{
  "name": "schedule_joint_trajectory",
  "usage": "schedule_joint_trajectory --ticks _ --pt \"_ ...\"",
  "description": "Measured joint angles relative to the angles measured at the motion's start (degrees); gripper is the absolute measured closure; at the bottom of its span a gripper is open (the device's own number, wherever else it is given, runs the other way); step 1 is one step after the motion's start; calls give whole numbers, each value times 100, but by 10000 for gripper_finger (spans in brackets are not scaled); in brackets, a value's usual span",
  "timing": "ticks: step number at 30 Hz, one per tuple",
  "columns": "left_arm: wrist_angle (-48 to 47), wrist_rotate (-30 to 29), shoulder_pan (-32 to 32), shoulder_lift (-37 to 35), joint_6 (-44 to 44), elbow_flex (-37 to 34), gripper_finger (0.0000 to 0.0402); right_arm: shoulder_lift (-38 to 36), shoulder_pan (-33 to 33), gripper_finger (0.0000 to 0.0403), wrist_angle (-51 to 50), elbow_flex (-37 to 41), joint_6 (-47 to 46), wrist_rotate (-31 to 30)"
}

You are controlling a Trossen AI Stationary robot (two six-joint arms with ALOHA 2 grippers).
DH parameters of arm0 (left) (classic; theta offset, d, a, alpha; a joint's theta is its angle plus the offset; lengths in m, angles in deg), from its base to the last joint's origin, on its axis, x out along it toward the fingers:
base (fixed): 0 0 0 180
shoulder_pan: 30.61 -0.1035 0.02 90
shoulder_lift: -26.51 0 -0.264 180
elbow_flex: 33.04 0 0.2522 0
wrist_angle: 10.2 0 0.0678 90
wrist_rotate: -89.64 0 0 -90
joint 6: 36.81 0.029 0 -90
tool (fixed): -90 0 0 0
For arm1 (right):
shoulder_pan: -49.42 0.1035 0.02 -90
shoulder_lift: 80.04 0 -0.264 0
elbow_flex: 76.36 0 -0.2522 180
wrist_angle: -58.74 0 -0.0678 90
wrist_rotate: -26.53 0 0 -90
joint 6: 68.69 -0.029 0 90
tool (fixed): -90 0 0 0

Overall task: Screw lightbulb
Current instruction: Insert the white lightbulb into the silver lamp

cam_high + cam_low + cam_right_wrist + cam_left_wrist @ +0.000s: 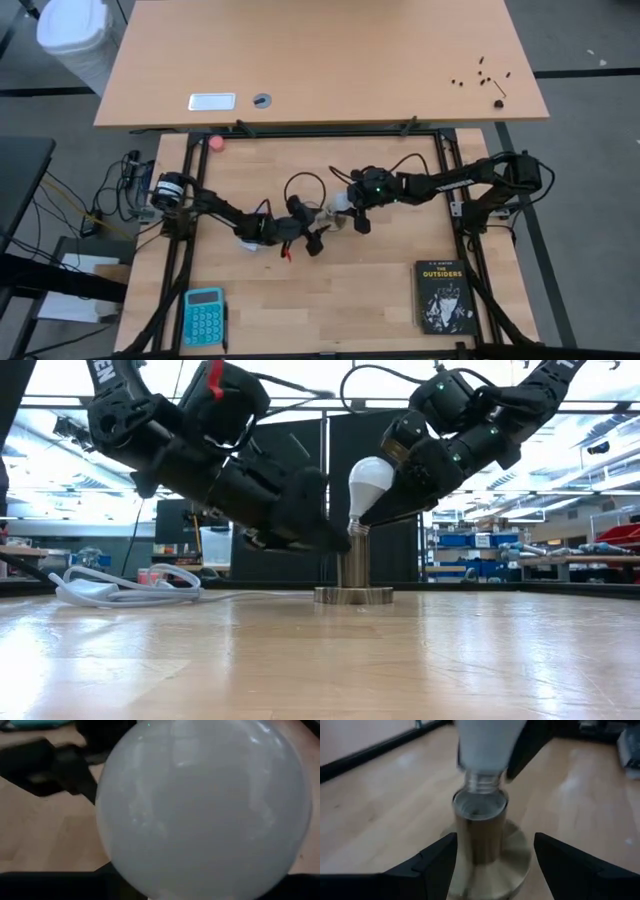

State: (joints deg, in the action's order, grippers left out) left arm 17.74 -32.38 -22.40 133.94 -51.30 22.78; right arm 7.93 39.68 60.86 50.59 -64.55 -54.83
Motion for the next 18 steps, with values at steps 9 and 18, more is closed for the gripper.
schedule_joint_trajectory --ticks 9,18 --pt "975 445 -253 716 345 14 130 0 -140 238 -67 0 -6 192" --pt "1394 329 -276 742 1115 97 130 0 -135 238 -359 2 -1 210"
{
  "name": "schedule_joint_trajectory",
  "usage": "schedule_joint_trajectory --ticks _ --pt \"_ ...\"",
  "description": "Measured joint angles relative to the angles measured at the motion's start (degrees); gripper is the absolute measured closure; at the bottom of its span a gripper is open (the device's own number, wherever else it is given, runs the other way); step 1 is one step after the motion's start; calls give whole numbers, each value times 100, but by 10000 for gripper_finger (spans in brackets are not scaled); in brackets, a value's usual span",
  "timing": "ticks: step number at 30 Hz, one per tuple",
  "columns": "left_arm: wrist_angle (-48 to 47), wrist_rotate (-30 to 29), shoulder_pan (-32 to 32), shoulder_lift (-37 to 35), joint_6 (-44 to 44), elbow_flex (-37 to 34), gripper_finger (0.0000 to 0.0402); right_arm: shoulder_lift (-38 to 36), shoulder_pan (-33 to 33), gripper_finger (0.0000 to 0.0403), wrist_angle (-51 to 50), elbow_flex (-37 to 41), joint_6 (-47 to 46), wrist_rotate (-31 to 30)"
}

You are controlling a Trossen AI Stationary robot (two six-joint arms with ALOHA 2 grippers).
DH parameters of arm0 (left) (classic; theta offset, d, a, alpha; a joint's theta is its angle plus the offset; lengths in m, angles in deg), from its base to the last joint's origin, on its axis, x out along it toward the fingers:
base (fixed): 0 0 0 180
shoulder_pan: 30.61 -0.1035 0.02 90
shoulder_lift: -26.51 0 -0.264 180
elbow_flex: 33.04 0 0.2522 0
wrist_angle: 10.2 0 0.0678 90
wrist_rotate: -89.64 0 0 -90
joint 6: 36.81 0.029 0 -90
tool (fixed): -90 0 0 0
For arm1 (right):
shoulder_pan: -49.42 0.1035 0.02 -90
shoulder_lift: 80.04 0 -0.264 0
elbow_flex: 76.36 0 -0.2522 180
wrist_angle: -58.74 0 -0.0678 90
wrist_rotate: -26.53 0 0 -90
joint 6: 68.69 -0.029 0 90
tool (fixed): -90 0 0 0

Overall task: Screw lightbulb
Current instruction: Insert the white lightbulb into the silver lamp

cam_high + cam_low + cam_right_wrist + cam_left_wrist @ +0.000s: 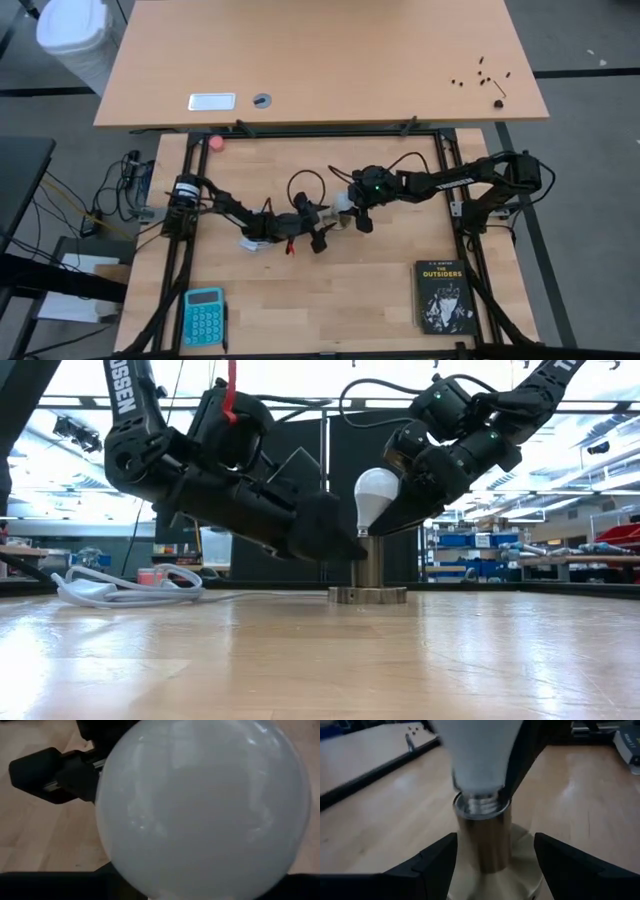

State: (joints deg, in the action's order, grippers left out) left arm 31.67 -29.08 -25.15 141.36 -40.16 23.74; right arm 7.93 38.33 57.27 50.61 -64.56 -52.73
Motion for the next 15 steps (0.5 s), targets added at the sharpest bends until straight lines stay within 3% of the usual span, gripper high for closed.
schedule_joint_trajectory --ticks 5,15 --pt "-210 126 -95 0 438 208 131 0 0 237 -40 0 14 4" --pt "-640 498 -381 -4 275 422 131 0 -21 238 -67 -2 0 2"
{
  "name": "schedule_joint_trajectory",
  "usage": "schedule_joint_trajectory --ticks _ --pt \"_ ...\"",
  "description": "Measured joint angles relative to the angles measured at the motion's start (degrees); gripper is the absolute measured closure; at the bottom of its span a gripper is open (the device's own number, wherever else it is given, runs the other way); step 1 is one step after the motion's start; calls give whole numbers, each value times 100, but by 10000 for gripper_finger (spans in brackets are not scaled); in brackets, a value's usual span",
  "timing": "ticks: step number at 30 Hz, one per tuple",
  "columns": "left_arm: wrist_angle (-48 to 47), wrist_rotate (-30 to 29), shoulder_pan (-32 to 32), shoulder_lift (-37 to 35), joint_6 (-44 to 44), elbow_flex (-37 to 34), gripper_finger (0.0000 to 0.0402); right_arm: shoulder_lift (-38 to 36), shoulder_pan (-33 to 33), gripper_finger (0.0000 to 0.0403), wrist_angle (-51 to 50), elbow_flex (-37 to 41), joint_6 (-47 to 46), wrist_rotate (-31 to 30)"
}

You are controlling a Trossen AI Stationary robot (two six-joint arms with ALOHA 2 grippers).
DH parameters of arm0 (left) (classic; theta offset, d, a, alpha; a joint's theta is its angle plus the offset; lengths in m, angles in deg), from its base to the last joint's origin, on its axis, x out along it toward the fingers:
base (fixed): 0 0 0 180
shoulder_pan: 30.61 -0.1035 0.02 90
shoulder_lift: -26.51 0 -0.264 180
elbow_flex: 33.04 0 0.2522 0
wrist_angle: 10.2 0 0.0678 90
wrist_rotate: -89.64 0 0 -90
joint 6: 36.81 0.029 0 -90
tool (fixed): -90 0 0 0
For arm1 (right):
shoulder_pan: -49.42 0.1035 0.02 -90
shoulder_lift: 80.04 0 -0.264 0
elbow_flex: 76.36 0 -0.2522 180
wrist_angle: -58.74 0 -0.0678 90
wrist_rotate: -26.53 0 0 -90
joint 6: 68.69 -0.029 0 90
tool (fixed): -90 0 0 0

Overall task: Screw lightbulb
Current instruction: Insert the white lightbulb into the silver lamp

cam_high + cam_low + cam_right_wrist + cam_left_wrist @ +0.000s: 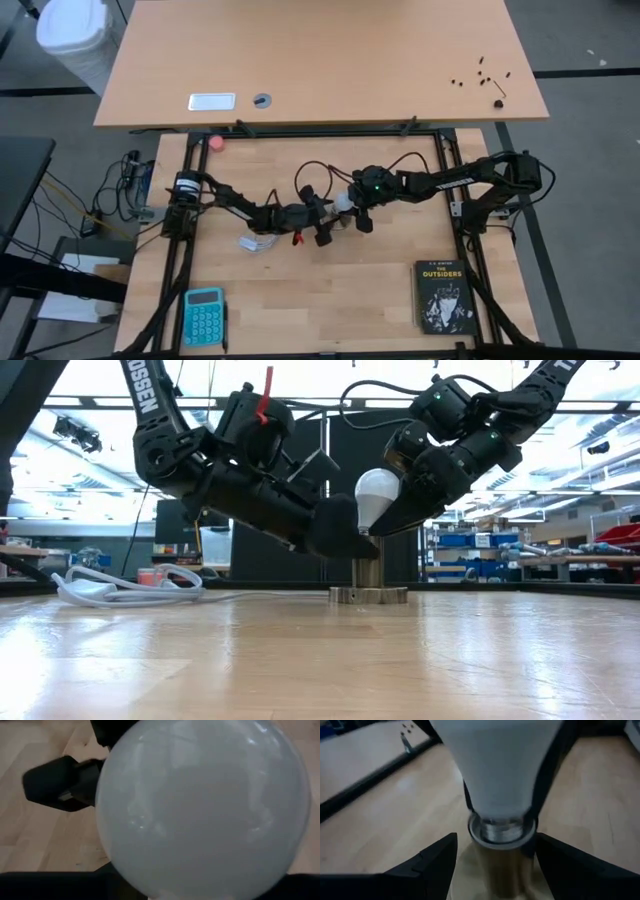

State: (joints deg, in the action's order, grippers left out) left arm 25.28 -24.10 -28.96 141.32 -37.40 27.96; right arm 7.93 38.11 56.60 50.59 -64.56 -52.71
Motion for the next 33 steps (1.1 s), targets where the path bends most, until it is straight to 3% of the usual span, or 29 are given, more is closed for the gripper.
schedule_joint_trajectory --ticks 9,22,33 --pt "-92 570 -127 279 -146 107 160 -2 -3 238 -43 -4 -3 75" --pt "-120 692 -131 389 -407 247 192 -9 -7 237 -120 -4 -50 110" --pt "-111 743 -131 387 -615 247 195 -9 -7 237 -157 -4 -91 108"
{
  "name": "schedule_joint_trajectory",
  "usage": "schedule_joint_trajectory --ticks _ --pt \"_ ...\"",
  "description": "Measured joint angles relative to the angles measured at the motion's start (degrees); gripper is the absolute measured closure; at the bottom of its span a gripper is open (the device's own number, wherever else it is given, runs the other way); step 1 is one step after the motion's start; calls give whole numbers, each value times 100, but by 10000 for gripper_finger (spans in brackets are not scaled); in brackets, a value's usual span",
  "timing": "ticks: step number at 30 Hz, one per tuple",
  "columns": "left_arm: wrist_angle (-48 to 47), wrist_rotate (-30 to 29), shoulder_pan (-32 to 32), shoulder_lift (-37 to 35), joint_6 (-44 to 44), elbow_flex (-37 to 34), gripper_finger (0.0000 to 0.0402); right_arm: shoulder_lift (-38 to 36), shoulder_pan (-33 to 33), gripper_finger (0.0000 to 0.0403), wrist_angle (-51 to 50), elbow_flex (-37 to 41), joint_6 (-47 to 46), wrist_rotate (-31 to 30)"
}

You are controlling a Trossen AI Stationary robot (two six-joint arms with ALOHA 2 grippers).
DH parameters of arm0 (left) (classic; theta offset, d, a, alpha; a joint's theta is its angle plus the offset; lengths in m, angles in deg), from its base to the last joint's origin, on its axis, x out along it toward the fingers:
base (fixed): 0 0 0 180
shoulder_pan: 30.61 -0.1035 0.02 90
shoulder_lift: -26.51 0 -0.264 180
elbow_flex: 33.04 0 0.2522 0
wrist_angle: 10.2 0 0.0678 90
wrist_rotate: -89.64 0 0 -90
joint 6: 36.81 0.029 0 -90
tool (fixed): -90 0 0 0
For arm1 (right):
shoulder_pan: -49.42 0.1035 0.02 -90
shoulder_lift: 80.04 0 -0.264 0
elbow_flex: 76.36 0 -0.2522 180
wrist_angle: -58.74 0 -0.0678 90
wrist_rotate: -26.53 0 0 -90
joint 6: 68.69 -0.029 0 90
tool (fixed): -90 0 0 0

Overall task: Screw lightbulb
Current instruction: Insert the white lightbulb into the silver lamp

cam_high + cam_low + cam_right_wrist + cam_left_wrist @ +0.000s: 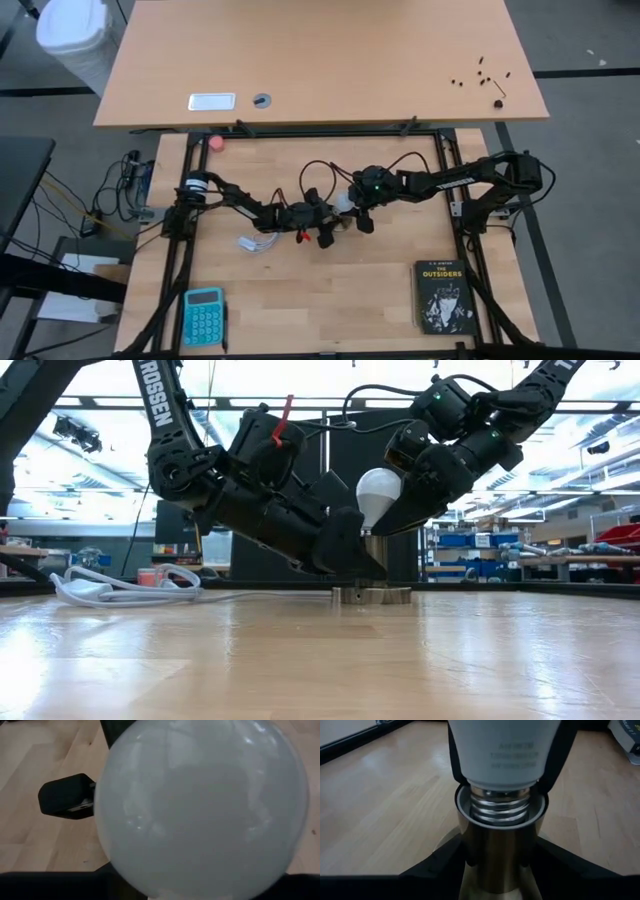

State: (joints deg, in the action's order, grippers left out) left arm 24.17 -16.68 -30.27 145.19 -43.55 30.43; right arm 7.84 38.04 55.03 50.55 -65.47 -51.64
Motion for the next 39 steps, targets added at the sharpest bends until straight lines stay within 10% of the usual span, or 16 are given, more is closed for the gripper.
schedule_joint_trajectory --ticks 39 --pt "-36 8 7 -7 -20 0 195 9 0 236 -13 7 -111 -13"
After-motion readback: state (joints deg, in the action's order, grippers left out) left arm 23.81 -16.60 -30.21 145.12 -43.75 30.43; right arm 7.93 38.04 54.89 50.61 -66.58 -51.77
